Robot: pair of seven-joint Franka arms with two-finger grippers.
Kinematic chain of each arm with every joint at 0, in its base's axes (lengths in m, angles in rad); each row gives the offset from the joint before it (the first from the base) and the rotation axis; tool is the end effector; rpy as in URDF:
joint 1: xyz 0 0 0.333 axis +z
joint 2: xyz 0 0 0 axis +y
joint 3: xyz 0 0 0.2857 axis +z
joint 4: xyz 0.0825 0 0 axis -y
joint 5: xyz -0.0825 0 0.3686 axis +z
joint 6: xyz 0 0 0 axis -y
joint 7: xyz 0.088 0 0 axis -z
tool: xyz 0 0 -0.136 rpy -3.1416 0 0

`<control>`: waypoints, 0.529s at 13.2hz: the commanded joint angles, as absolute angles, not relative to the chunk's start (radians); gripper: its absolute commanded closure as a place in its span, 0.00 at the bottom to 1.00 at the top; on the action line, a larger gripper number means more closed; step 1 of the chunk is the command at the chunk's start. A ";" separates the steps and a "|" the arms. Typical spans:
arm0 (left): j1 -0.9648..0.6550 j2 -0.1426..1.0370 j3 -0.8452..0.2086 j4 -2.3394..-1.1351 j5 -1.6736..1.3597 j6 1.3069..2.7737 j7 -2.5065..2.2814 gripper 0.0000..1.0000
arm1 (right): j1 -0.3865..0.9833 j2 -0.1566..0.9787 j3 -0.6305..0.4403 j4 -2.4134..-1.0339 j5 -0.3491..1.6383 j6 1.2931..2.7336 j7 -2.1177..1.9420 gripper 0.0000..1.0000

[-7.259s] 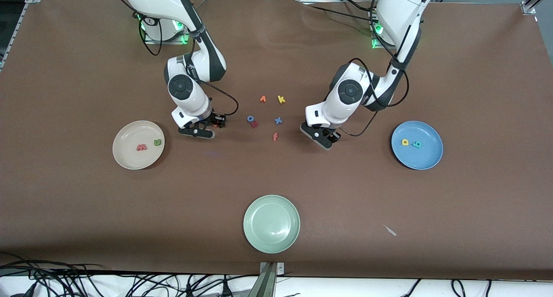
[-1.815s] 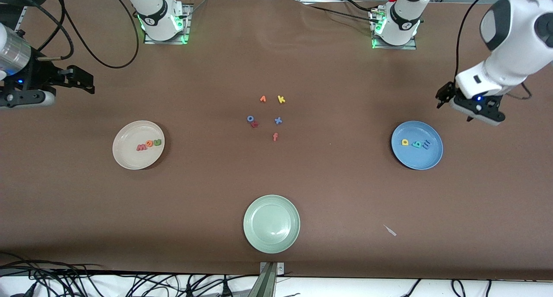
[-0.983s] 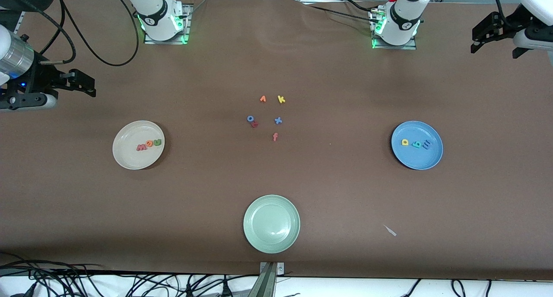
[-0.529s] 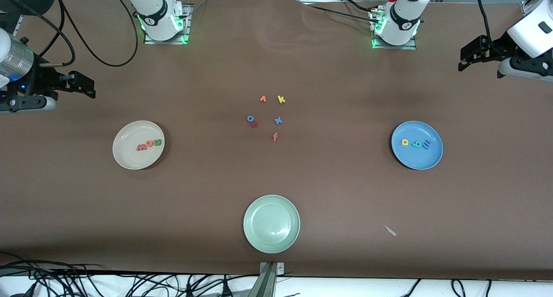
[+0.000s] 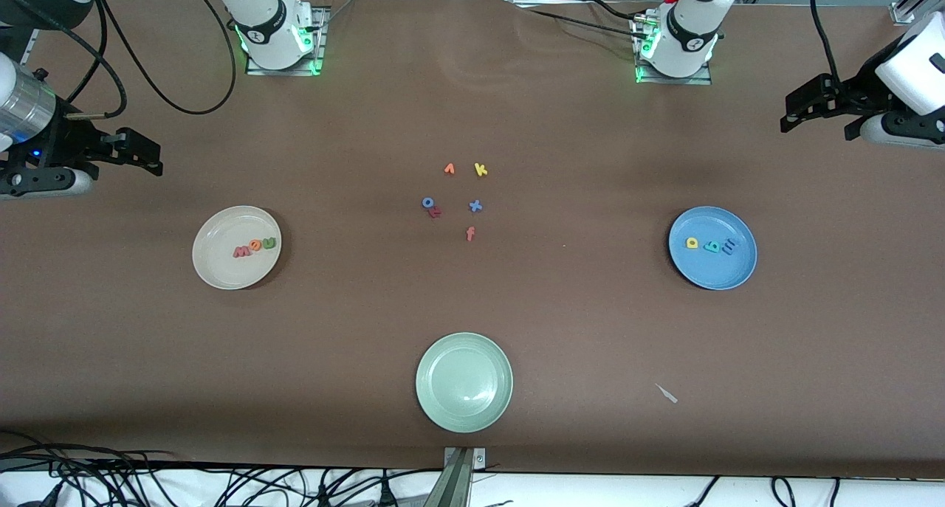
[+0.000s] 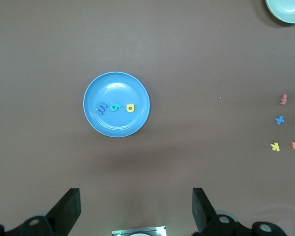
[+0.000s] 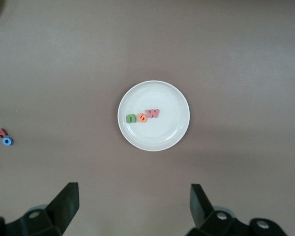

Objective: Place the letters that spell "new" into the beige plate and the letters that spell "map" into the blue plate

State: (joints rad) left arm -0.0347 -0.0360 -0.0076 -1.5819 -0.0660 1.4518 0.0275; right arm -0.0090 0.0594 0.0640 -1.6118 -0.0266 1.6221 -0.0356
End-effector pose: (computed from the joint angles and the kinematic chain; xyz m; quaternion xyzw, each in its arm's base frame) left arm 0.5126 -0.0314 0.5698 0.9977 -0.0372 -0.0472 0.0324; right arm 0.5549 0.0263 0.5184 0.9986 0.0463 -0.0244 0.0116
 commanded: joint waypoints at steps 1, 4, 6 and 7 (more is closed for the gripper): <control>-0.055 0.011 0.005 -1.502 -0.087 1.431 0.017 0.00 | -0.020 0.054 0.074 -1.614 -0.009 1.628 -0.026 0.00; -0.046 0.009 0.005 -1.502 -0.087 1.428 0.018 0.00 | -0.020 0.054 0.074 -1.615 -0.009 1.626 -0.025 0.00; -0.046 0.009 0.006 -1.502 -0.083 1.427 0.018 0.00 | -0.020 0.054 0.074 -1.615 -0.009 1.626 -0.026 0.00; -0.043 0.009 0.006 -1.502 -0.083 1.427 0.017 0.00 | -0.020 0.054 0.074 -1.615 -0.009 1.626 -0.026 0.00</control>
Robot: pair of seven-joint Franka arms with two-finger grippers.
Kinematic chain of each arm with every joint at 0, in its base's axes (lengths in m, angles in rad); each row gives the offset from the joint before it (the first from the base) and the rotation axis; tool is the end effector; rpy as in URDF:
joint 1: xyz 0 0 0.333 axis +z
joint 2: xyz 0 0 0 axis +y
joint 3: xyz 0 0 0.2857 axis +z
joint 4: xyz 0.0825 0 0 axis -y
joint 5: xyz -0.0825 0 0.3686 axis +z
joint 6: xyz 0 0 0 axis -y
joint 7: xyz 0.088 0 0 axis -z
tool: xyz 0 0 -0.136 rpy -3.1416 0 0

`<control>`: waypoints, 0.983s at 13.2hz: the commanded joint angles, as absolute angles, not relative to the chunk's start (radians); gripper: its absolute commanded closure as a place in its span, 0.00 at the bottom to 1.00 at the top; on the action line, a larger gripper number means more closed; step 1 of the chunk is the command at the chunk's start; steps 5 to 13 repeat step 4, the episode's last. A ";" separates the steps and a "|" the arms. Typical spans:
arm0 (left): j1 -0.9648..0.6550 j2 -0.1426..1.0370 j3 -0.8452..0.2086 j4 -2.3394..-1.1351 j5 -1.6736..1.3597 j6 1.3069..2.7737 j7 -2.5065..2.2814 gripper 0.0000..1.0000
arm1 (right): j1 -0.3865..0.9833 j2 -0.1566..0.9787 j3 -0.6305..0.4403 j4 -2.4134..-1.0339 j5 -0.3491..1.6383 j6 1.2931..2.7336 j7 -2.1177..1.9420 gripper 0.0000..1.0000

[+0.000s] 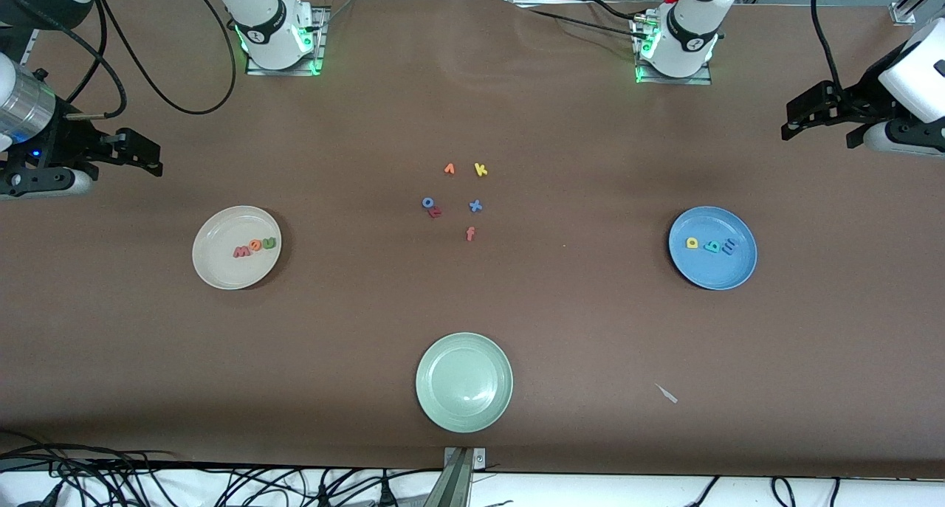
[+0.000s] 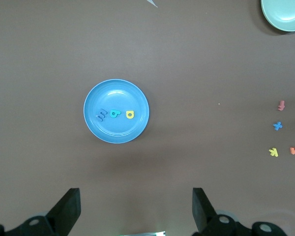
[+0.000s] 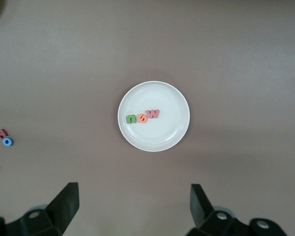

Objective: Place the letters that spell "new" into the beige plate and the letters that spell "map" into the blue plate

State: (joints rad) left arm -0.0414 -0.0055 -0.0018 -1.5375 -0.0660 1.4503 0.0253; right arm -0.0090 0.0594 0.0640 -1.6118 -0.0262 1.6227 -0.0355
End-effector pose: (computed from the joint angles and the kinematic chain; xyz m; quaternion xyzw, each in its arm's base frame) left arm 0.5217 -0.0322 0.5735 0.9979 -0.0368 -0.0411 0.0325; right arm 0.5550 0.0263 0.5184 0.9986 0.0462 -0.0241 0.0114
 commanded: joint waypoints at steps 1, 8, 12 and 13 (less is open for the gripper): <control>-0.041 0.011 0.009 -1.502 -0.083 1.425 0.018 0.00 | -0.020 0.054 0.074 -1.615 -0.009 1.626 -0.026 0.00; -0.032 0.011 0.011 -1.502 -0.087 1.425 0.020 0.00 | -0.020 0.054 0.074 -1.615 -0.009 1.626 -0.026 0.00; -0.032 0.011 0.011 -1.502 -0.087 1.425 0.020 0.00 | -0.020 0.054 0.074 -1.615 -0.009 1.626 -0.026 0.00; -0.032 0.011 0.011 -1.502 -0.087 1.425 0.020 0.00 | -0.020 0.054 0.074 -1.615 -0.009 1.626 -0.026 0.00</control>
